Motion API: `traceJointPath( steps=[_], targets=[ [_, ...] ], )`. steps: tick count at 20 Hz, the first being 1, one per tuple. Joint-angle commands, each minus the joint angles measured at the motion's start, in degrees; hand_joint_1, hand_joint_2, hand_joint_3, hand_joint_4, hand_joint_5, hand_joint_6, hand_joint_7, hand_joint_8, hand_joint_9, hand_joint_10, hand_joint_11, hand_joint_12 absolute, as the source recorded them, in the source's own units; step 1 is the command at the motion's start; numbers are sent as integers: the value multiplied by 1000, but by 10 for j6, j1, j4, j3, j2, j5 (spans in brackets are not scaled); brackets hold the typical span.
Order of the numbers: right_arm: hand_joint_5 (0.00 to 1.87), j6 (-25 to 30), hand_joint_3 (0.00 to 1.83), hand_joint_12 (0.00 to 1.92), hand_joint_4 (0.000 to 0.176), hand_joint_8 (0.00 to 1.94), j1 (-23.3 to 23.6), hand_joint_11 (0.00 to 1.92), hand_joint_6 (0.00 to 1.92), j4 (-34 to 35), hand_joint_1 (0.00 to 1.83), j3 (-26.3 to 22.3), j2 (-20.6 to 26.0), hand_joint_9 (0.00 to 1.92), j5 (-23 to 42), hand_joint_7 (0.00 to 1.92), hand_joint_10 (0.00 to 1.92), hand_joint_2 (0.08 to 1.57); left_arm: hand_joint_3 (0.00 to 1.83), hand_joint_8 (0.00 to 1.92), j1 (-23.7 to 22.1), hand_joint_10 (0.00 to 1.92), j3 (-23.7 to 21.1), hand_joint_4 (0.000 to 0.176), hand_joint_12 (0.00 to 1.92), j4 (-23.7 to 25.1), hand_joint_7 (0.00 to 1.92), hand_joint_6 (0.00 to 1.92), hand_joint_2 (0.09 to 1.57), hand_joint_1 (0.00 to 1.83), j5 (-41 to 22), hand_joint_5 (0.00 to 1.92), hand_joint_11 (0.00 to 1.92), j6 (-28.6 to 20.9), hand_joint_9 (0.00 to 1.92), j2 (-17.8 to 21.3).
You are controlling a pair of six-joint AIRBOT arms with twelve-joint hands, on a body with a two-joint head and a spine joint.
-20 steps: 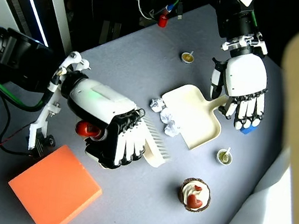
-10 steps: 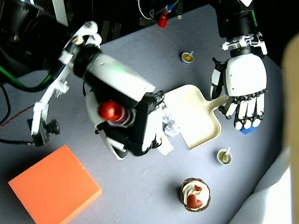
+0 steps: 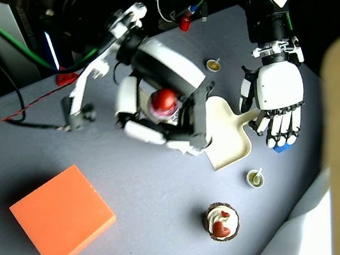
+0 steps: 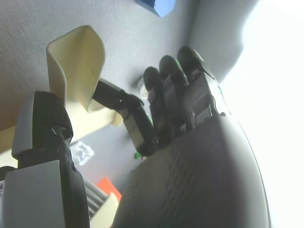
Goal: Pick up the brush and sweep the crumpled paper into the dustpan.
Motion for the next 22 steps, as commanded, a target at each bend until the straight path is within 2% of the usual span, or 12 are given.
traceJointPath(
  steps=[1, 2, 5, 7, 8, 9, 15, 18, 19, 20, 21, 22],
  targets=[
    [1151, -28, 1337, 1921, 171, 1941, 14, 1189, 1921, -37, 1749, 4, 2, 873, -32, 1112, 1921, 523, 1, 0, -6, 2, 3, 32, 423, 8, 398, 1068, 1146, 1051, 12, 925, 92, 3, 319, 8],
    [1155, -45, 1014, 1921, 170, 1941, 18, 1190, 1921, -18, 1798, 8, -4, 1092, -38, 1110, 1921, 594, 1, 0, -6, 1, 3, 8, 439, 8, 391, 1069, 1147, 1061, 12, 924, 104, 3, 313, 8],
    [1156, -56, 826, 1921, 172, 1941, 22, 1253, 1921, 7, 1803, 27, -21, 1202, -88, 1139, 1921, 663, 1, 2, -7, 2, 3, 3, 462, 7, 416, 1016, 1130, 1074, 15, 958, 80, 3, 330, 8],
    [1171, -43, 814, 1921, 173, 1941, 23, 1261, 1921, 8, 1809, 44, -33, 1217, -124, 1157, 1921, 672, 1, 2, -7, 3, 3, 57, 484, 7, 400, 1056, 1141, 1044, 15, 933, 84, 3, 322, 9],
    [1174, -38, 819, 1921, 172, 1941, 25, 1257, 1921, 6, 1800, 50, -38, 1214, -127, 1162, 1921, 672, 0, 2, -7, 2, 3, 43, 487, 7, 391, 1056, 1142, 1050, 15, 933, 81, 3, 324, 9],
    [1183, -33, 825, 1921, 172, 1941, 27, 1251, 1921, -2, 1808, 53, -43, 1226, -134, 1182, 1921, 672, 0, 2, -7, 2, 3, 0, 498, 7, 396, 1024, 1133, 1075, 15, 953, 93, 3, 324, 9],
    [1187, -6, 875, 1921, 167, 1941, 37, 1258, 1921, -13, 1809, 59, -67, 1251, -159, 1192, 1921, 639, 1, 1, -5, 2, 1, 0, 532, 7, 399, 1036, 1136, 1075, 16, 945, 72, 3, 316, 9],
    [1183, -13, 870, 1921, 166, 1941, 12, 1242, 1921, -124, 1812, 58, -65, 1233, -141, 1162, 1921, 642, 3, 0, -5, 0, 0, 7, 532, 7, 363, 1071, 1146, 1060, 16, 923, 44, 3, 290, 9],
    [1150, -16, 1240, 1921, 164, 1941, 6, 1200, 1921, -142, 1761, 59, -65, 945, -138, 1125, 1921, 548, 0, 7, -5, 10, -1, 0, 546, 7, 392, 1028, 1135, 1078, 17, 951, 64, 3, 325, 9],
    [1141, -20, 1348, 1921, 162, 1941, -4, 1199, 1921, -152, 1751, 65, -67, 884, -138, 1111, 1921, 516, 0, 2, -4, 5, -2, 13, 548, 7, 388, 1035, 1136, 1066, 17, 946, 53, 3, 327, 9],
    [1155, -24, 1031, 1921, 162, 1941, -7, 1214, 1921, -154, 1790, 68, -69, 1114, -138, 1123, 1921, 600, 2, 0, -4, 0, -3, 0, 555, 7, 352, 1063, 1144, 1066, 17, 929, 34, 3, 308, 9],
    [1138, -26, 877, 1921, 162, 1941, -13, 1193, 1921, -166, 1778, 75, -72, 1155, -139, 1105, 1921, 651, 1, 4, -3, 0, -4, 0, 567, 6, 357, 1067, 1145, 1066, 17, 926, 47, 3, 301, 9]
  ],
)
